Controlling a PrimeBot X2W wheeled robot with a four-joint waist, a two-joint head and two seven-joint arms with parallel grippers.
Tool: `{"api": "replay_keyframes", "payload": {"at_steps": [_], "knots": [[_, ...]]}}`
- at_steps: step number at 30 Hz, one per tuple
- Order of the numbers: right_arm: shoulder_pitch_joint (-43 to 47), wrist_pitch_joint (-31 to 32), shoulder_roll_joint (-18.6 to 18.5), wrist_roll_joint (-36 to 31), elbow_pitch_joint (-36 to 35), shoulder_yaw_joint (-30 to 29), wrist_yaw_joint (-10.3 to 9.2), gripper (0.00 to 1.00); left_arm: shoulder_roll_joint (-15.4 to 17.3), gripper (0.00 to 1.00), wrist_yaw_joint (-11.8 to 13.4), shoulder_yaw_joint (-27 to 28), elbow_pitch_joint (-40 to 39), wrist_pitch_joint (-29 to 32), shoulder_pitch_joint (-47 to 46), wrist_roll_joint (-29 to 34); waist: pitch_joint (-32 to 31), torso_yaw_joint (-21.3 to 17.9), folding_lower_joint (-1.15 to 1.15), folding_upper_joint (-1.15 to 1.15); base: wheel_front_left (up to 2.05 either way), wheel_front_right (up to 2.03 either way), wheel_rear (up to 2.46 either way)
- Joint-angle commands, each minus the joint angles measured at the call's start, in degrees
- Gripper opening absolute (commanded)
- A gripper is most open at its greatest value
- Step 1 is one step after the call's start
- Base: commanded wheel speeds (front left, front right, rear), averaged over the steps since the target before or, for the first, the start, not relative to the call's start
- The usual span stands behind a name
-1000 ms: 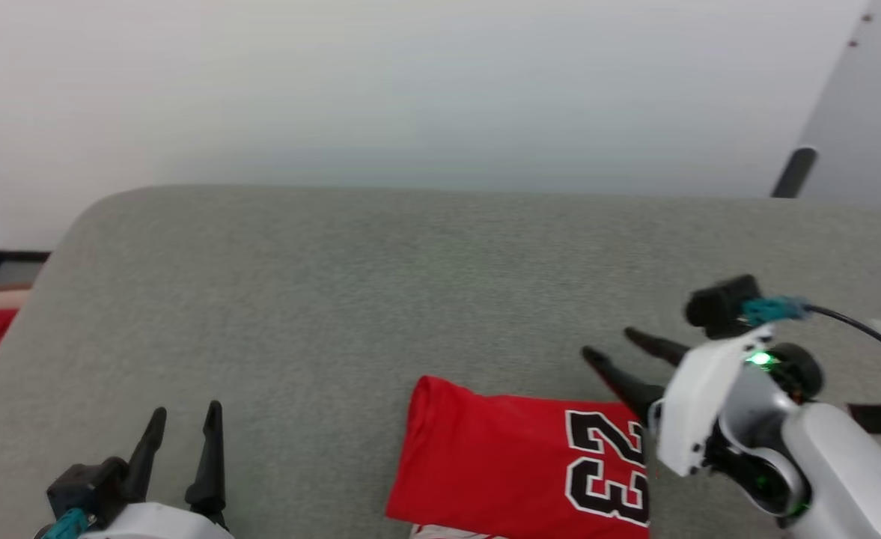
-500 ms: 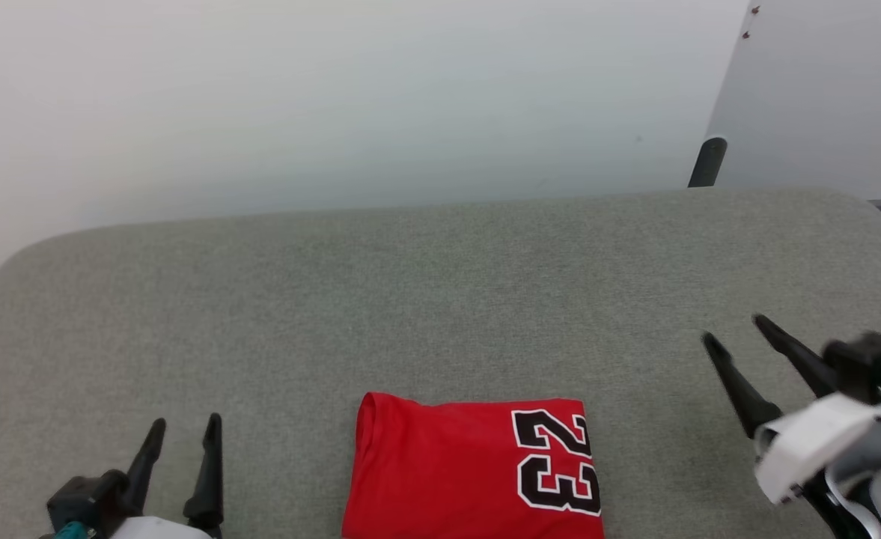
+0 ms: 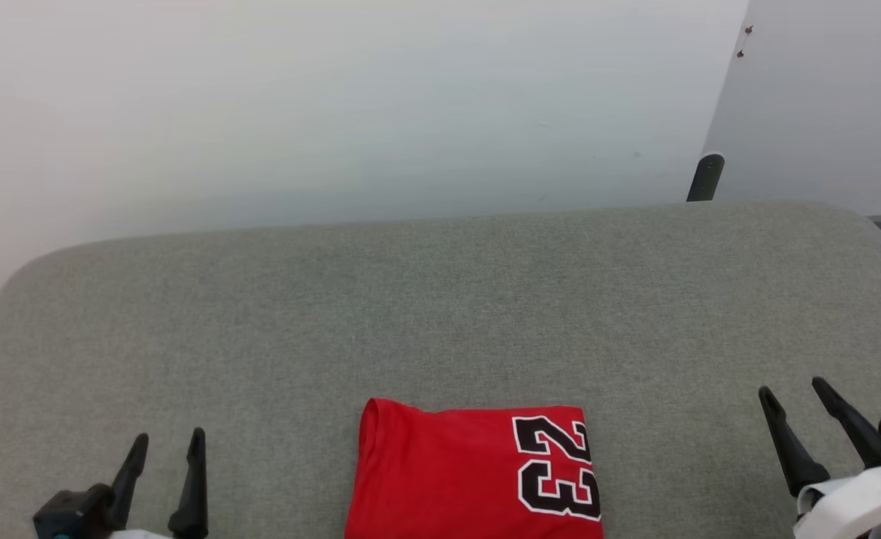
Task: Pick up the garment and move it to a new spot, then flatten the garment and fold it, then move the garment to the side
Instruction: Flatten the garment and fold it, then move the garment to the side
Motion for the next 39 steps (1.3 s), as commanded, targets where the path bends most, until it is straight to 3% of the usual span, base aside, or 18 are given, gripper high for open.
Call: {"api": "replay_keyframes", "payload": {"at_steps": [1,21,32,39], "knots": [[0.64,-0.27,0.18,-0.49,-0.3,-0.38,-0.04,1.0,-0.09,1.0,-0.35,0.2,0.16,-0.18,0.52,0.19,-0.06,0.07,0.0,0.0,0.0,0.0,0.0],[3.13,1.74,1.65,-1.54,-1.7,-2.36,-0.05,1.0,-1.08,1.0,-1.12,1.36,0.66,-0.18,-0.51,1.9,-0.36,2.15,0.0,0.0,0.0,0.0,0.0],[0.08,7.42,2.55,0.83,-1.5,5.76,-0.05,1.0,-0.84,1.0,-1.0,2.27,0.48,-0.17,-1.04,2.43,-0.1,6.8,0.0,0.0,0.0,0.0,0.0],[-2.62,14.76,2.4,3.5,1.26,10.79,-0.05,1.0,-1.02,1.0,-1.09,1.29,0.75,-0.17,-1.62,2.46,0.37,10.57,0.0,0.0,0.0,0.0,0.0]]}}
